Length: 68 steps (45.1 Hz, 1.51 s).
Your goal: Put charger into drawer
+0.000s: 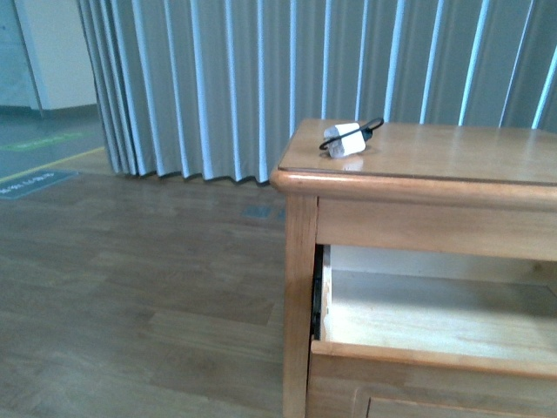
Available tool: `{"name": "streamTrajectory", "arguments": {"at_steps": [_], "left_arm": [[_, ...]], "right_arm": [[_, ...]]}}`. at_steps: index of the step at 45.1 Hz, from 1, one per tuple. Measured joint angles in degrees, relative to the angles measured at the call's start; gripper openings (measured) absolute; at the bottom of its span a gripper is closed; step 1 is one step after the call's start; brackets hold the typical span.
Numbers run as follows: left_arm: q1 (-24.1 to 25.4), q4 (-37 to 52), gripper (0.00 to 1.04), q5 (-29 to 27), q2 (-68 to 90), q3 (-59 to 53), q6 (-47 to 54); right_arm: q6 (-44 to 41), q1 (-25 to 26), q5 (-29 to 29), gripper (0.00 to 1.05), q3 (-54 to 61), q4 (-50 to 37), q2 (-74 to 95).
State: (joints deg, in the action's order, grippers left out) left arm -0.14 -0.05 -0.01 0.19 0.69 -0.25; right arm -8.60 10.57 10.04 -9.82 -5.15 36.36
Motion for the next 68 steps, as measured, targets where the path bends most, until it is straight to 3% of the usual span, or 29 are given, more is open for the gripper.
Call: {"name": "streamTrajectory", "arguments": {"at_steps": [10,14,17,26,28,30,41,44,57,68], "left_arm": [[0.0,0.0,0.99,0.0,0.0,0.0,0.0],[0.0,0.0,0.99,0.0,0.0,0.0,0.0],[0.0,0.0,0.99,0.0,0.0,0.0,0.0],[0.0,0.0,0.99,0.0,0.0,0.0,0.0],[0.0,0.0,0.99,0.0,0.0,0.0,0.0],[0.0,0.0,0.99,0.0,0.0,0.0,0.0],[0.0,0.0,0.99,0.0,0.0,0.0,0.0],[0.0,0.0,0.99,0.0,0.0,0.0,0.0],[0.0,0.0,0.99,0.0,0.0,0.0,0.0],[0.0,0.0,0.99,0.0,0.0,0.0,0.0]], "right_arm": [[5.9,16.8,11.2,0.96,-1.4,13.7,-19.5],[10.6,23.6,12.8,0.96,-0.1,8.9,-18.9],[13.2,26.0,12.6,0.96,0.6,6.8,-18.1],[14.4,26.6,13.9,0.95,0.9,5.9,-17.9],[12.3,26.8,22.0,0.85,3.9,-2.2,-18.9],[11.3,25.7,23.5,0.78,5.1,-4.0,-20.5],[9.2,13.2,12.3,0.37,6.7,1.1,-28.9],[8.8,10.9,11.1,0.44,6.9,1.6,-29.8],[8.8,10.3,10.8,0.97,6.9,1.6,-30.0],[8.8,10.3,10.8,0.96,6.9,1.6,-30.0]]}}
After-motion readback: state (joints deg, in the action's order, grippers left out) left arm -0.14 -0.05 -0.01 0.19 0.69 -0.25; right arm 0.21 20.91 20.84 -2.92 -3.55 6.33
